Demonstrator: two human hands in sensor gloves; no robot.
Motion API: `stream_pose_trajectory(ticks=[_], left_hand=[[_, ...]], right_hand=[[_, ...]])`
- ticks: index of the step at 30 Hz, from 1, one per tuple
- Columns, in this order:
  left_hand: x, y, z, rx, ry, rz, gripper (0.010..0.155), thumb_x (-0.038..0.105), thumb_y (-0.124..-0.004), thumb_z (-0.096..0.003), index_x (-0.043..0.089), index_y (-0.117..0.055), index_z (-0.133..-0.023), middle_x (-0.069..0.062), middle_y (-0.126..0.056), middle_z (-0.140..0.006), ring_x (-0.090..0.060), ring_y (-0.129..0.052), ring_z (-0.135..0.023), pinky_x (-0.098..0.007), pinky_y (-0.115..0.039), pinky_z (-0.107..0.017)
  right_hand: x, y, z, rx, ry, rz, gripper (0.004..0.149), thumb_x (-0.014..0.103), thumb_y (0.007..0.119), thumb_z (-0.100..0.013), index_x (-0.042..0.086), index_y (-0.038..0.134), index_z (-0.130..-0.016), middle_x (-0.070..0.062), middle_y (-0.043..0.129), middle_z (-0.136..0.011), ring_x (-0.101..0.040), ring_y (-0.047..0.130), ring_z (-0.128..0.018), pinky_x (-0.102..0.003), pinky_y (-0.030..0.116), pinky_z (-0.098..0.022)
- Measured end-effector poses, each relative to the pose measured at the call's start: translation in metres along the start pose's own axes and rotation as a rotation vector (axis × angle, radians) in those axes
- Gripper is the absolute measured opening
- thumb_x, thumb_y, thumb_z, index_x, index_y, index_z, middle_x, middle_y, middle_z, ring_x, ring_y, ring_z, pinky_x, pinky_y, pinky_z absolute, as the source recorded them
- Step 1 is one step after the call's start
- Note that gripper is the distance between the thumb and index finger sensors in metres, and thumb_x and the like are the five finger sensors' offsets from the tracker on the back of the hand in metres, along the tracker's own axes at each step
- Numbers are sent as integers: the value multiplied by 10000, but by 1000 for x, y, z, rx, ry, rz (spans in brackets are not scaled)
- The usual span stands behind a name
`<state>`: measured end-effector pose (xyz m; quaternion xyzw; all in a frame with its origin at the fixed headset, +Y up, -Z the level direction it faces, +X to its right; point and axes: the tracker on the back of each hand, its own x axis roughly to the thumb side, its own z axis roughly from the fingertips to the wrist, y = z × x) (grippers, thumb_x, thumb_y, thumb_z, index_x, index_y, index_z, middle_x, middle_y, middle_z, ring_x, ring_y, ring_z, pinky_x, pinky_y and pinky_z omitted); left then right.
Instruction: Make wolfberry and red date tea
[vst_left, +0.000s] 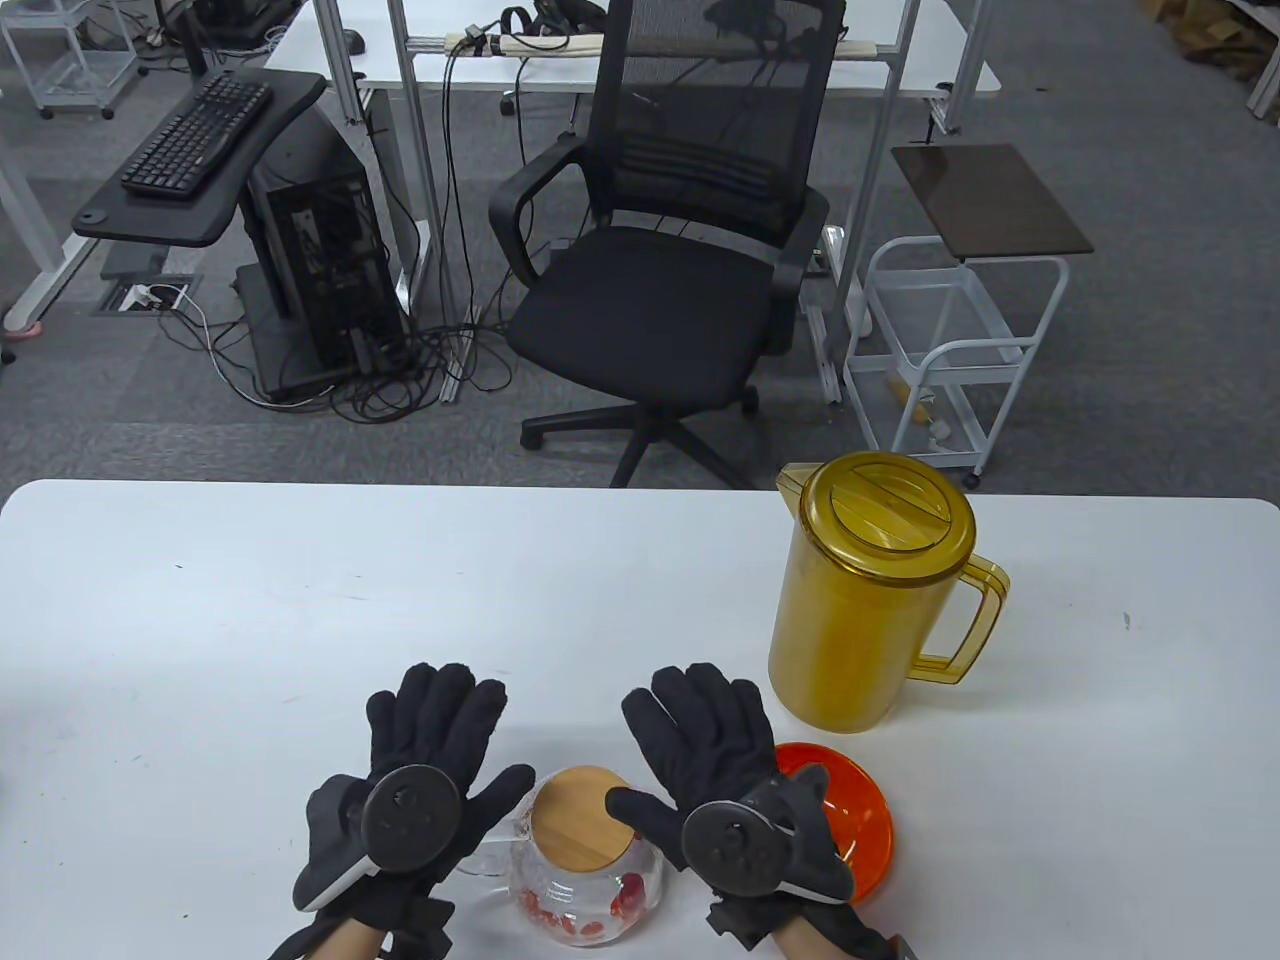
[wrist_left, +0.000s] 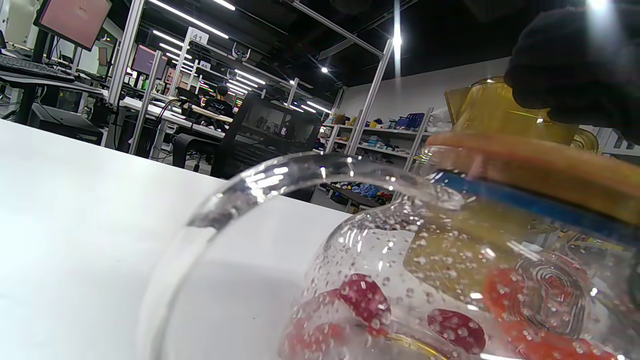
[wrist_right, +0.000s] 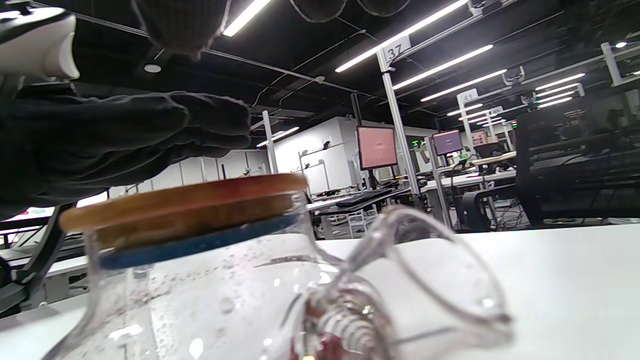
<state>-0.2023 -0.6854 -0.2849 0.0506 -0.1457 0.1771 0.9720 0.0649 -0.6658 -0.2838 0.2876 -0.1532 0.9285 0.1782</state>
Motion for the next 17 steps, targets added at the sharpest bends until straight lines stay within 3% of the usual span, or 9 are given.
stream_pose_trajectory(ticks=[17], left_hand=[[2, -1, 0, -10, -13, -3, 795, 644, -583, -557, 243, -342, -1199, -152, -308, -1273, -470, -218, -1158, -543, -97, -795]], right_hand=[[-8, 1, 0, -11, 13, -45, 723, 480, 691, -534, 67, 513, -1100, -288, 459, -1117, -580, 437, -1007, -695, 290, -733]])
